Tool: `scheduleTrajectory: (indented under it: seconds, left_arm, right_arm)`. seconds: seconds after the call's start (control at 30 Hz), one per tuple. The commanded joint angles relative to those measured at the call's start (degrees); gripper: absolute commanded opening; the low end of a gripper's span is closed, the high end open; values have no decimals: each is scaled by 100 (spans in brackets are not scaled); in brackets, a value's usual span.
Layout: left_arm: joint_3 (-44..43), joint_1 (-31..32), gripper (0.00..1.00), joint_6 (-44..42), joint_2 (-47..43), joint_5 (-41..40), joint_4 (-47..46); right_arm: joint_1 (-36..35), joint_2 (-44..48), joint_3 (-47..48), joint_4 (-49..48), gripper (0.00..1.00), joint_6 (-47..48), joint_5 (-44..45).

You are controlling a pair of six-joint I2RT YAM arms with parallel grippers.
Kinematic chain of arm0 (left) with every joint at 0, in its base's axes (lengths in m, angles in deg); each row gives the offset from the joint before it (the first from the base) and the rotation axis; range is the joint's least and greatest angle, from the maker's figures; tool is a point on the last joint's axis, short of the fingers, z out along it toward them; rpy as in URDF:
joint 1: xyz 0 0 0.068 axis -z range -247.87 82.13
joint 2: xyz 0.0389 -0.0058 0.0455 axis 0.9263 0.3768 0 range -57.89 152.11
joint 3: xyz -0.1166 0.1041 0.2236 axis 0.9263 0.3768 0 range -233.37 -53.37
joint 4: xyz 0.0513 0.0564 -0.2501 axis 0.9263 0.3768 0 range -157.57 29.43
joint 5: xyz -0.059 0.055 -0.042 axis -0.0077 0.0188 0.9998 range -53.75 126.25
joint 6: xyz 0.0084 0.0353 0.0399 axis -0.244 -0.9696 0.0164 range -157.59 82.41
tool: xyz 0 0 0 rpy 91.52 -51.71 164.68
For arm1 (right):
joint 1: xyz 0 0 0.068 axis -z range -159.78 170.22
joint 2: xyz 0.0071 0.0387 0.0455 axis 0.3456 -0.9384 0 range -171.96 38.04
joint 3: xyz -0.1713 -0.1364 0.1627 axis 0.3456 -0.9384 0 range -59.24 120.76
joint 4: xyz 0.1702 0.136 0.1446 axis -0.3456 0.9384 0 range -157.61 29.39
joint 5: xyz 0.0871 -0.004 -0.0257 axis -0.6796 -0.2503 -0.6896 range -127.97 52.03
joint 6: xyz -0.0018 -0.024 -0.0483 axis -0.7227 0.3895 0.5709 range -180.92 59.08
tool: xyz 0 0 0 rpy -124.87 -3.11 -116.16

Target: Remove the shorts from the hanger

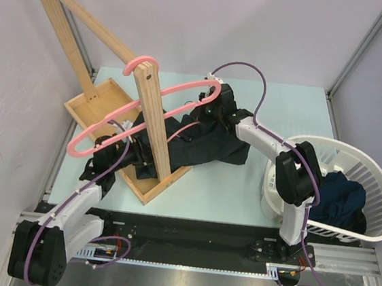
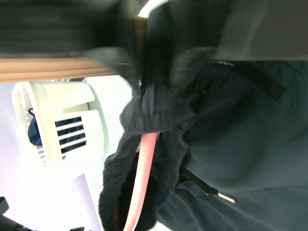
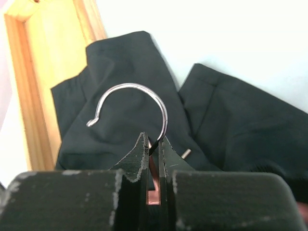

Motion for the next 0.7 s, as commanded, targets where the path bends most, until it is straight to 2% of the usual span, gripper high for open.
scheduleTrajectory:
  seconds: [0.0,0.1,0.17,0.2,0.47,0.67]
  left_arm:
    - [-722,-64,53,-323,-51,184,859]
    - [-731,-126,68,-253,-121,245,808]
    - [-731,-152,73,-200,-156,202,763]
    - [-740,-170,82,-174,-130,184,746]
    - [-994,-179,82,-24,555,412,518]
    - [-1144,-179,75,55,863,422,359]
  right_arm:
    - [-36,506,-123,-88,0,503,35]
    - [-18,629,-167,-17,0,477,97]
    - [-27,647,-193,0,0,433,36]
    - [-18,656,-202,9,0,406,9]
    - [-53,638,-228,-43,0,37,-175]
    - [-150,621,-228,-70,0,-16,-210]
